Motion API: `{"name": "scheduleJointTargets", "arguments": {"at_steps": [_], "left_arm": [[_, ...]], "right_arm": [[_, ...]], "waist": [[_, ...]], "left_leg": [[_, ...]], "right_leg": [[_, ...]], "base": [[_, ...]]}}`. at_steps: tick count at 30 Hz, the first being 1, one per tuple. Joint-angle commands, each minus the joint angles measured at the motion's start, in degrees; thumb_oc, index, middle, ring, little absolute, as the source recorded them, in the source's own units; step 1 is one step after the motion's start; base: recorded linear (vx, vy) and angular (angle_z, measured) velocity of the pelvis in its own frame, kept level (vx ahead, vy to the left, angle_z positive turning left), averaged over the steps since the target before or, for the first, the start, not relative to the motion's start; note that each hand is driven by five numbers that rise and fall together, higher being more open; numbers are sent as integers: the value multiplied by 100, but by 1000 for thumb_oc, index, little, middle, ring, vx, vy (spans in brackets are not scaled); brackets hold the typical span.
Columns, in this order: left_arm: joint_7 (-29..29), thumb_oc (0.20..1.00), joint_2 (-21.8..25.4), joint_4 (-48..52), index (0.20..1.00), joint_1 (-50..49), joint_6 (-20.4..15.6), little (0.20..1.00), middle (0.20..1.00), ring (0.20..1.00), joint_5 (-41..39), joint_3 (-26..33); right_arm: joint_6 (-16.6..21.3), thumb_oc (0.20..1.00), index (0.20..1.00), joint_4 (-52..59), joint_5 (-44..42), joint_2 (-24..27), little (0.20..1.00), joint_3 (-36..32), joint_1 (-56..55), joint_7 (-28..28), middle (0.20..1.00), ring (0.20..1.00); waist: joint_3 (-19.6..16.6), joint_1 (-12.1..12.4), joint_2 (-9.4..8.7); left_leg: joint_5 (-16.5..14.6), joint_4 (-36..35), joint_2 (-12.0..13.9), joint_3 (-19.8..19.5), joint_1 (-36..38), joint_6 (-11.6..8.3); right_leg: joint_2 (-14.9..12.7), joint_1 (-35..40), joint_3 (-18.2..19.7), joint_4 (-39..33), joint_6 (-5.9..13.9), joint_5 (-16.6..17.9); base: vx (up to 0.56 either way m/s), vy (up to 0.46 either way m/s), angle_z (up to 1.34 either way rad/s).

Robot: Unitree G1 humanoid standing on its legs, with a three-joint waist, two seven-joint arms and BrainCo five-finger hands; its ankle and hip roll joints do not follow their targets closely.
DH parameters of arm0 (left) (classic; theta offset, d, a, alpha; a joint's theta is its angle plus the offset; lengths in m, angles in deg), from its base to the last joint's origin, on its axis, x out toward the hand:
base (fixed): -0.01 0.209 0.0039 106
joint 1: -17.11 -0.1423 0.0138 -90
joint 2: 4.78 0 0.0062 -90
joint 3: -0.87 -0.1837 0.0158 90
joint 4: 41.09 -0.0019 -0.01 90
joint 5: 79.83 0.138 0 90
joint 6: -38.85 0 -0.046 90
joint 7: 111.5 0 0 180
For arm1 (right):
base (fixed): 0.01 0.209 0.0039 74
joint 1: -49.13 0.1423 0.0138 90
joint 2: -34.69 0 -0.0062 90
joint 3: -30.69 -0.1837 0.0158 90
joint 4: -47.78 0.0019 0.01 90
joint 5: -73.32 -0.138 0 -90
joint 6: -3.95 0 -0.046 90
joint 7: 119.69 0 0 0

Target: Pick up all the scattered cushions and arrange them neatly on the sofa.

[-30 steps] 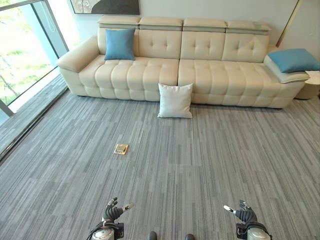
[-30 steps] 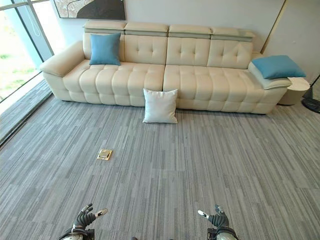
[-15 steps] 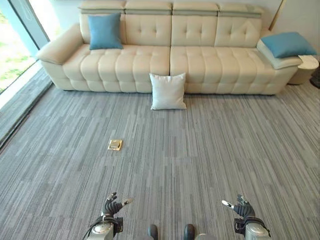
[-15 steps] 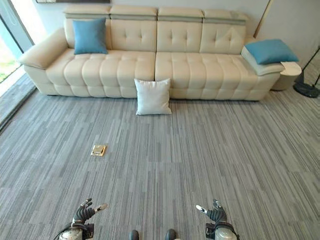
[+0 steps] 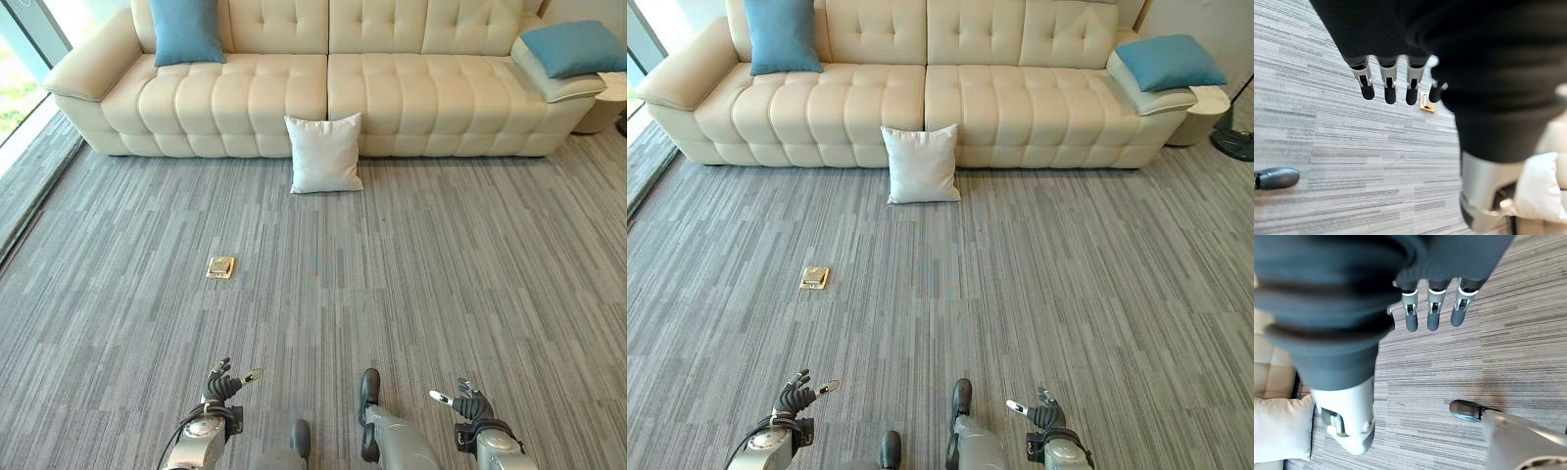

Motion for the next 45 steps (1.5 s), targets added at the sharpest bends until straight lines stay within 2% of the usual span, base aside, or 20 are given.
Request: {"name": "scheduleJointTargets", "arguments": {"at_steps": [1, 3, 6, 9, 12, 14, 18, 23, 28, 30, 31, 32, 34, 36, 39, 40, 41, 42, 44, 45], "left_arm": [[2, 1000, 41, 251, 1000, 5, -184, 1000, 1000, 1000, -54, -16], [25, 1000, 6, 206, 1000, -38, -189, 1000, 1000, 1000, -193, 2], [12, 1000, 25, 168, 1000, -9, -205, 1000, 1000, 1000, -202, -62], [-15, 1000, 26, 123, 1000, -6, -180, 1000, 1000, 1000, -247, -67], [-23, 1000, 15, 89, 1000, -36, -158, 1000, 1000, 1000, -260, -80], [0, 1000, 19, 90, 1000, -102, -116, 1000, 1000, 1000, -209, -117], [24, 1000, 2, 103, 1000, -202, -58, 1000, 1000, 1000, -82, -170], [28, 1000, 14, 50, 1000, -230, -50, 1000, 1000, 1000, -49, -120], [19, 1000, 29, -58, 1000, -222, -68, 1000, 1000, 1000, -98, -104], [28, 1000, 130, -66, 1000, -181, -80, 1000, 1000, 1000, -51, -130], [28, 1000, 132, -65, 1000, -181, -79, 1000, 1000, 1000, -51, -130], [23, 1000, 181, -23, 1000, -154, -55, 1000, 1000, 1000, -73, -114], [-1, 1000, 197, -9, 1000, -122, -34, 1000, 1000, 1000, -67, -135], [-4, 1000, 213, 50, 1000, -59, -20, 1000, 1000, 1000, -71, -172], [3, 1000, 193, 69, 1000, 51, -36, 1000, 1000, 1000, -83, -187], [3, 1000, 192, 68, 1000, 52, -36, 1000, 1000, 1000, -83, -188], [3, 1000, 178, 40, 1000, 104, -33, 1000, 1000, 1000, -77, -182], [3, 1000, 178, 40, 1000, 105, -33, 1000, 1000, 1000, -77, -183], [13, 1000, 171, 53, 1000, 155, -49, 1000, 1000, 1000, -19, -131], [13, 1000, 170, 53, 1000, 153, -49, 1000, 1000, 1000, -19, -132]], "right_arm": [[119, 1000, 1000, 117, 78, 224, 1000, -4, 81, 2, 1000, 1000], [131, 1000, 1000, 152, 11, 294, 1000, -21, 72, 28, 1000, 1000], [203, 1000, 1000, 238, -117, 368, 1000, -11, 99, 16, 1000, 1000], [161, 1000, 1000, 169, -123, 383, 1000, 14, 142, -20, 1000, 1000], [143, 1000, 1000, 121, -138, 370, 1000, 28, 151, -30, 1000, 1000], [135, 1000, 1000, 141, -103, 361, 1000, 44, 113, -24, 1000, 1000], [135, 1000, 1000, 191, -12, 353, 1000, 90, 20, -9, 1000, 1000], [96, 1000, 1000, 175, 60, 348, 1000, 102, 63, 25, 1000, 1000], [73, 1000, 1000, 157, 180, 278, 1000, 200, 99, 76, 1000, 1000], [79, 1000, 1000, 232, 196, 121, 1000, 267, 132, 150, 1000, 1000], [79, 1000, 1000, 231, 196, 119, 1000, 267, 132, 150, 1000, 1000], [58, 1000, 1000, 238, 241, 89, 1000, 334, 235, 134, 1000, 1000], [47, 1000, 1000, 276, 263, 67, 1000, 340, 257, 119, 1000, 1000], [36, 1000, 1000, 256, 237, 58, 1000, 314, 269, 105, 1000, 1000], [21, 1000, 1000, 130, 192, 67, 1000, 254, 256, 55, 1000, 1000], [22, 1000, 1000, 130, 192, 68, 1000, 253, 256, 55, 1000, 1000], [7, 1000, 1000, -18, 154, 65, 1000, 209, 293, 13, 1000, 1000], [7, 1000, 1000, -18, 154, 65, 1000, 208, 293, 13, 1000, 1000], [13, 1000, 1000, -106, 100, 72, 1000, 133, 283, -9, 1000, 1000], [13, 1000, 1000, -106, 100, 73, 1000, 133, 282, -9, 1000, 1000]], "waist": [[-360, 11, 64], [-372, 6, 91], [-183, 53, 36], [-30, 149, -31], [1, 187, -116], [-11, 195, -214], [-73, 120, -107], [-138, 97, -67], [-380, 149, -47], [-483, 189, -178], [-489, 204, -183], [-394, 251, -195], [-276, 241, -163], [-162, 164, -96], [-58, 81, 42], [-44, 76, 57], [-6, 64, 87], [-5, 65, 88], [-27, 16, 3], [-21, 18, 12]], "left_leg": [[-455, 713, -332, 231, 926, -141], [157, 1824, -230, 339, 570, -439], [624, 3517, -206, 306, -236, -652], [423, 3913, -78, 433, -713, -447], [125, 3642, -104, 480, -1095, -285], [-220, 2423, -228, 413, -1258, -91], [736, 5, -107, 137, -1321, -342], [762, 5, -34, 215, -1701, -564], [942, 5, -114, 186, -1477, -419], [579, 5, -369, 351, -1062, 9], [577, 5, -372, 368, -1067, 13], [368, 6, -471, 497, -854, 214], [215, 6, -534, 644, -622, 326], [85, 5, -510, 668, -411, 350], [-40, 5, -410, 741, -158, 288], [-47, 5, -393, 735, -139, 282], [-173, 5, -360, 785, 17, 222], [-174, 5, -359, 786, 18, 221], [-350, 5, -426, 811, 250, 146], [-358, 5, -416, 813, 263, 143]], "right_leg": [[321, 130, -70, -124, -335, 224], [354, 406, -136, -23, -507, 11], [379, 733, -91, 20, -759, -261], [386, 956, -16, 67, -884, -467], [321, 1103, 9, 64, -897, -562], [244, 1287, 65, 55, -853, -703], [280, 1584, -1, 75, -863, -931], [219, 1978, 111, -35, -775, -1003], [49, 2217, 251, 81, -622, -1160], [-351, 1799, 444, 1498, -418, -663], [-360, 1772, 463, 1530, -415, -679], [-578, 1271, 448, 2600, -347, -88], [-783, 898, 325, 3344, -343, 285], [-653, 420, 391, 3717, -434, 12], [-459, -43, 120, 3079, -502, -518], [-440, -3, 106, 3040, -507, -505], [-193, -113, 48, 1888, -425, -449], [-191, -110, 49, 1884, -425, -446], [76, -206, 379, 284, -189, 37], [90, -172, 377, 235, -190, 62]], "base": [[547, -227, 22], [443, -223, 9], [317, -215, 29], [282, -181, -22], [176, -74, -18], [405, -43, 0], [390, 49, 5], [371, 142, 3], [465, 236, -16], [758, 458, -12], [472, 373, -17], [268, 272, -28], [311, 288, -32], [264, 171, 2], [258, 79, 4], [299, -15, -12], [200, -26, -14], [308, -46, -28], [388, -92, -33], [529, -144, -21]]}}
